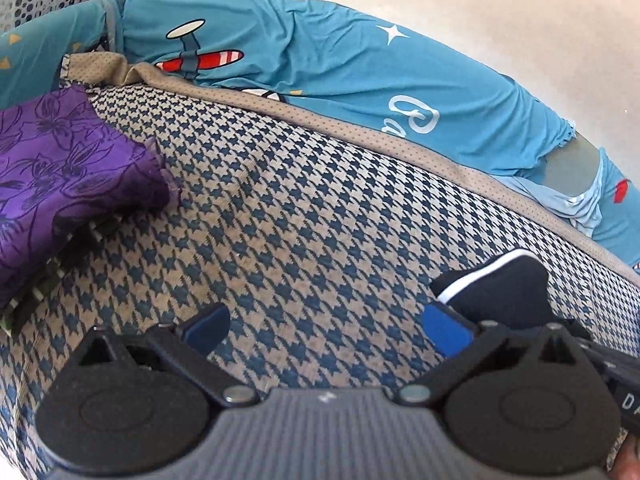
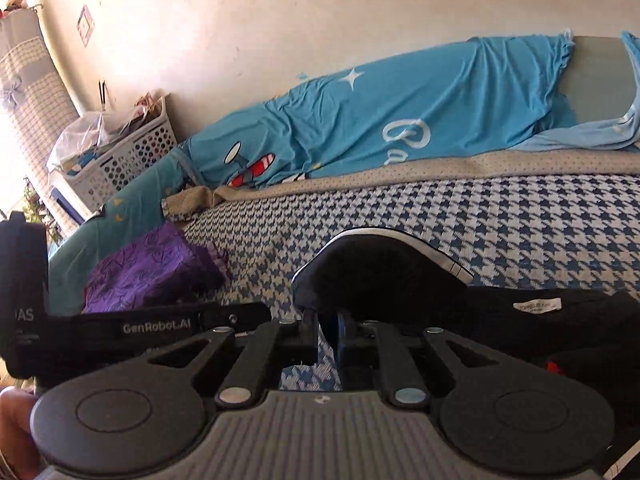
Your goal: Fold clothes
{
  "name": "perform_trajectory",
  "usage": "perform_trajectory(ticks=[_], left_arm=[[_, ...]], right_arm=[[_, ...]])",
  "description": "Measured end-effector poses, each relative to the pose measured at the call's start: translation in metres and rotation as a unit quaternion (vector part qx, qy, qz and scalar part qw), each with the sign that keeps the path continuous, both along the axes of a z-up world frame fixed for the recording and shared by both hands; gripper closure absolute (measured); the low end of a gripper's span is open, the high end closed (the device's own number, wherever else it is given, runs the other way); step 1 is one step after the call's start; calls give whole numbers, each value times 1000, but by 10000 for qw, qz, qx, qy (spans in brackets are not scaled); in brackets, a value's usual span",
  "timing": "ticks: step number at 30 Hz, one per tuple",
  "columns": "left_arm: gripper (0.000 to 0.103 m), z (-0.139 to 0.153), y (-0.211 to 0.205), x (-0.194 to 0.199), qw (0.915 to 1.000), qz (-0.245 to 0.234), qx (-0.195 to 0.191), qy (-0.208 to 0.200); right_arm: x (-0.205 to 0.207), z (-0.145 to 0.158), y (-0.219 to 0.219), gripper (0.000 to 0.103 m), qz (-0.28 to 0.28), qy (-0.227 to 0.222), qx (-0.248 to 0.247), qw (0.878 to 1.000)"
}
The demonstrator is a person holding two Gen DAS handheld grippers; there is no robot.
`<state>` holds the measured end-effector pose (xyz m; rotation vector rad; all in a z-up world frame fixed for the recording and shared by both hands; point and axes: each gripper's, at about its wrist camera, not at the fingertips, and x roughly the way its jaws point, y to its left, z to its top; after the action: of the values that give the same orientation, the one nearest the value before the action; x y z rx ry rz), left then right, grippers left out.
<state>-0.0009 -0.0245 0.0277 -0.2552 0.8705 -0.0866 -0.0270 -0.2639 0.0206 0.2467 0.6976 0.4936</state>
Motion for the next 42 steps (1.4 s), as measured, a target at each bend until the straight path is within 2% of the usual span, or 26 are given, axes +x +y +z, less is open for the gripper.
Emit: perform_trajectory(ticks=[7, 10, 13, 16, 18, 21, 25, 29, 36, 42], left_arm=[[0, -2, -2, 0, 9994, 12, -311, 120], [0, 1, -5, -1, 9995, 35, -311, 37], [0, 2, -8, -3, 9993, -4, -366, -5], [0, 3, -10, -3, 9991, -59, -415, -14], [0, 3, -11, -4, 9989, -89, -454, -3], [0, -2, -12, -4, 9972, -185, -700, 208], [0, -15, -16, -3, 9930, -305, -987, 578], [0, -23, -22, -2, 9891, -422, -1186, 762], [0, -30, -40, 3, 9907, -306, -1024, 847], [0, -49, -47, 12, 9870, -81, -1101, 1167]], right_arm=[[-7, 10, -20, 90, -152, -63, 236, 9996], [-11, 6, -16, 81, -27, -41, -45, 10000], [-14, 1, 0, 75, 258, 14, -702, 9972], [-23, 0, 8, 60, 422, -154, -1222, 9915], [-30, 4, 5, 40, 432, -330, -1195, 9913], [-37, 16, -6, 35, 366, -505, -984, 9932], [-40, 26, -26, 33, -101, -576, -1149, 9917], [-35, 26, -56, 33, -846, -296, -1327, 9871], [-30, 20, -109, 33, -2063, 183, -1452, 9675], [-27, 7, -137, 29, -2411, 576, -1235, 9609]])
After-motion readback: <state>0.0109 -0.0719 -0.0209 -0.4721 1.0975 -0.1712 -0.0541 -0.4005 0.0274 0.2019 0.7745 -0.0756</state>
